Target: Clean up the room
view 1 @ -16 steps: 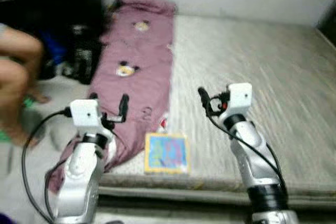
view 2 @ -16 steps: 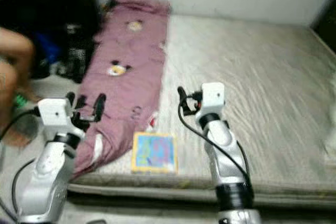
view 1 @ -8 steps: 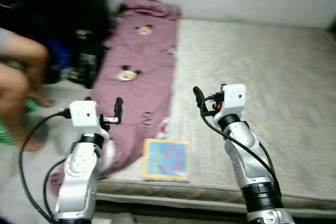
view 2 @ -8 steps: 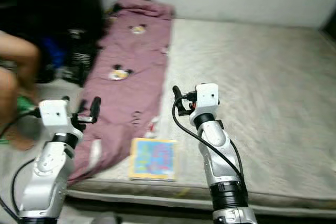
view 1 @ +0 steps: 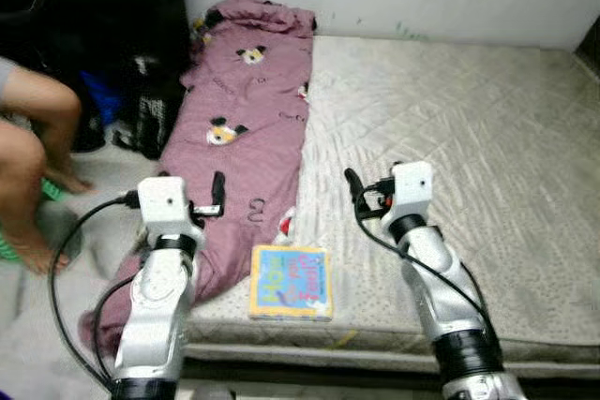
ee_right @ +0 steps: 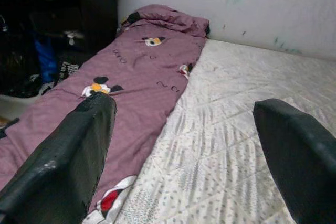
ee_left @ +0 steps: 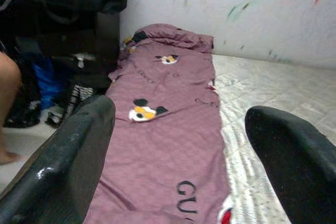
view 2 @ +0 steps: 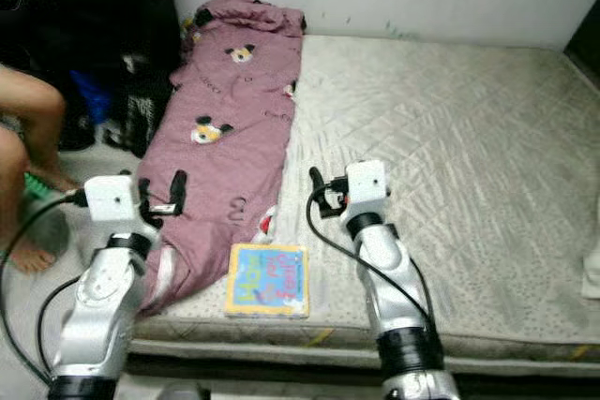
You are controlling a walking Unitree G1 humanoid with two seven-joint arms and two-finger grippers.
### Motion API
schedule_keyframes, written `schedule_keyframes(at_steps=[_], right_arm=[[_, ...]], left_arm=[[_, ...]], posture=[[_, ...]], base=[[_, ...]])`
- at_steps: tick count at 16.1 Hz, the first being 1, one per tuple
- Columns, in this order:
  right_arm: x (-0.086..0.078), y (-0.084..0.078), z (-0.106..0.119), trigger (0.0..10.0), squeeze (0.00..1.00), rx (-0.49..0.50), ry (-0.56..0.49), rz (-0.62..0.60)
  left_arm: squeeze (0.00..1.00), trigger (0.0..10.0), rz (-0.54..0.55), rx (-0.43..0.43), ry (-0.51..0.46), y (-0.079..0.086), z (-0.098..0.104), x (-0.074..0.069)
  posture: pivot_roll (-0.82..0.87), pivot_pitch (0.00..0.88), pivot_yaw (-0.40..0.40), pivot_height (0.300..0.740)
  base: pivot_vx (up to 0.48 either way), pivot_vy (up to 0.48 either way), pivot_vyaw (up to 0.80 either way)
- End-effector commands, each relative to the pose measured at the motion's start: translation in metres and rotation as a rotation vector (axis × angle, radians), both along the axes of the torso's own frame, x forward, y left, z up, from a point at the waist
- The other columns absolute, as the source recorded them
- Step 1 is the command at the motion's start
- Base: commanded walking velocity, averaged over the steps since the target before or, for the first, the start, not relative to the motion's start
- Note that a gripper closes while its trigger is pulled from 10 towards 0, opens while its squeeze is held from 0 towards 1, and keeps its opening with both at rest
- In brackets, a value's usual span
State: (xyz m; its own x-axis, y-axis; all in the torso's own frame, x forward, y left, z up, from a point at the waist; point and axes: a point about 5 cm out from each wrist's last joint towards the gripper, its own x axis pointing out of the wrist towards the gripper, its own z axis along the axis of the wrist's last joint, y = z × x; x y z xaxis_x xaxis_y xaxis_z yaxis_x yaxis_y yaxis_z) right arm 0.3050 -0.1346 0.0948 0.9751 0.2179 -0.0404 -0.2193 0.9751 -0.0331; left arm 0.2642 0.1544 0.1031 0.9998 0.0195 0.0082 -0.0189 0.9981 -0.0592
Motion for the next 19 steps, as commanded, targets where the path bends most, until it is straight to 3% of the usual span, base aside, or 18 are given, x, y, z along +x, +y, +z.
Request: schedule_keyframes(at_steps=[1, 4, 7, 12, 19], right_arm=[[0.003, 0.000, 0.003, 10.0, 0.00, 0.001, -0.002, 0.013], [0.006, 0.007, 0.005, 10.0, 0.00, -0.003, -0.020, 0.036], [0.004, 0.006, 0.005, 10.0, 0.00, 0.013, -0.026, 0.013], [-0.006, -0.009, 0.007, 10.0, 0.00, 0.034, -0.056, -0.100], [-0.004, -0.005, 0.013, 10.0, 0.00, 0.033, -0.057, -0.078]], left_arm=[[0.00, 10.0, -0.004, 0.002, -0.001, -0.001, 0.000, -0.002], [0.00, 10.0, 0.012, -0.007, 0.007, 0.005, -0.002, -0.009], [0.00, 10.0, -0.024, 0.002, 0.016, 0.002, -0.002, -0.009], [0.00, 10.0, -0.150, 0.007, 0.032, -0.015, -0.001, 0.005], [0.00, 10.0, -0.137, -0.026, 0.021, -0.011, 0.004, 0.002]], posture=[[-0.08, 0.000, -0.071, 0.740], [-0.05, 0.000, -0.076, 0.740], [-0.07, 0.000, -0.032, 0.740], [-0.15, 0.000, 0.057, 0.740], [-0.11, 0.000, 0.005, 0.740]], base=[[0.000, 0.000, 0.00], [0.000, 0.000, 0.00], [0.000, 0.000, 0.00], [0.000, 0.000, 0.00], [0.000, -0.119, 0.00]])
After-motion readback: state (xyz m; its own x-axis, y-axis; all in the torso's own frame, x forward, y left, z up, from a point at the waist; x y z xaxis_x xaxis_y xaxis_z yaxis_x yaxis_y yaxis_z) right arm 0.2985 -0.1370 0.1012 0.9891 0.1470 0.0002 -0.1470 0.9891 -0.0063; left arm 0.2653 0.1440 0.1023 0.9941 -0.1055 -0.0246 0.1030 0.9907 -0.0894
